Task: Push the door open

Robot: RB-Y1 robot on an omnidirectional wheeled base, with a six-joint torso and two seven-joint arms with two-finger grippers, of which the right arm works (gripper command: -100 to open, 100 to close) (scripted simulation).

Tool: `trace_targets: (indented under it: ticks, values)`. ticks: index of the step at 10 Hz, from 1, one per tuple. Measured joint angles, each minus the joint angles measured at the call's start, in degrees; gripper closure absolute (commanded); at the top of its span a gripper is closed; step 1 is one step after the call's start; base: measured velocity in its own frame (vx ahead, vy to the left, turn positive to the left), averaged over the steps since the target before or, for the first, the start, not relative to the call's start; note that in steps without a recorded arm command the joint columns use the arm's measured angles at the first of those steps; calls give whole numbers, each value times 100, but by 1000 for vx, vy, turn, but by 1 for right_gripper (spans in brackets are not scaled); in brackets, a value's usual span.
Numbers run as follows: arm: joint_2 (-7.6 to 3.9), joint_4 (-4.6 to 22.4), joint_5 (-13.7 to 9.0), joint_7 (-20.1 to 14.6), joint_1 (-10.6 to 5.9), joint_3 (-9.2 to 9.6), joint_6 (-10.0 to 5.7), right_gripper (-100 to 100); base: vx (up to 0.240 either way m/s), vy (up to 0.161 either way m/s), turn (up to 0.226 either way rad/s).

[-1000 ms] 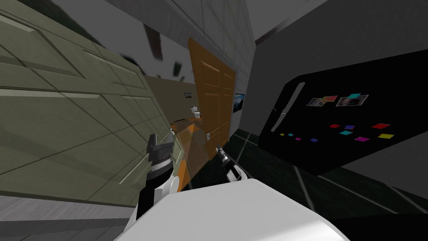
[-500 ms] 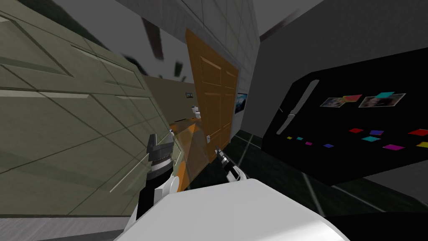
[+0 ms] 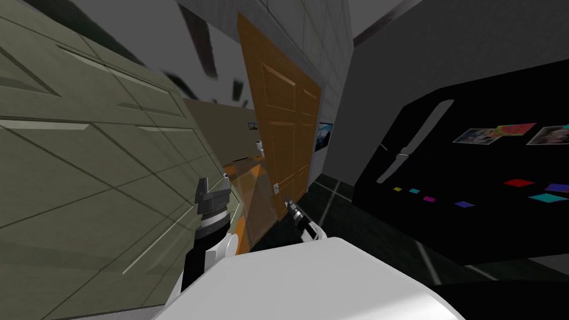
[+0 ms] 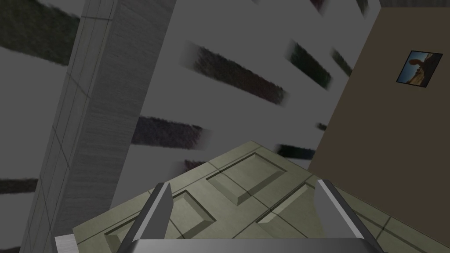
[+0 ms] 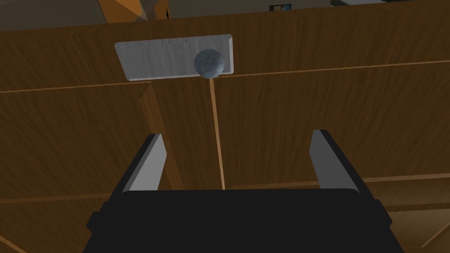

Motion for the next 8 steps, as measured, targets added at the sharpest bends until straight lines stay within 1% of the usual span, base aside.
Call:
trace_targets:
  ticks: [1, 4, 5, 6, 8]
  values:
    - [15, 120, 1, -1, -50, 14, -34, -100, 63, -23, 30]
    - [55, 476, 15, -18, -192, 105, -102, -100, 125, -42, 49]
    - [87, 626, 21, -11, -241, 135, -136, -100, 60, -21, 10]
    - [91, 644, 22, -8, -248, 138, -146, -100, 106, 31, 38]
    - [68, 660, 16, 7, -250, 113, -141, -100, 154, 107, 26]
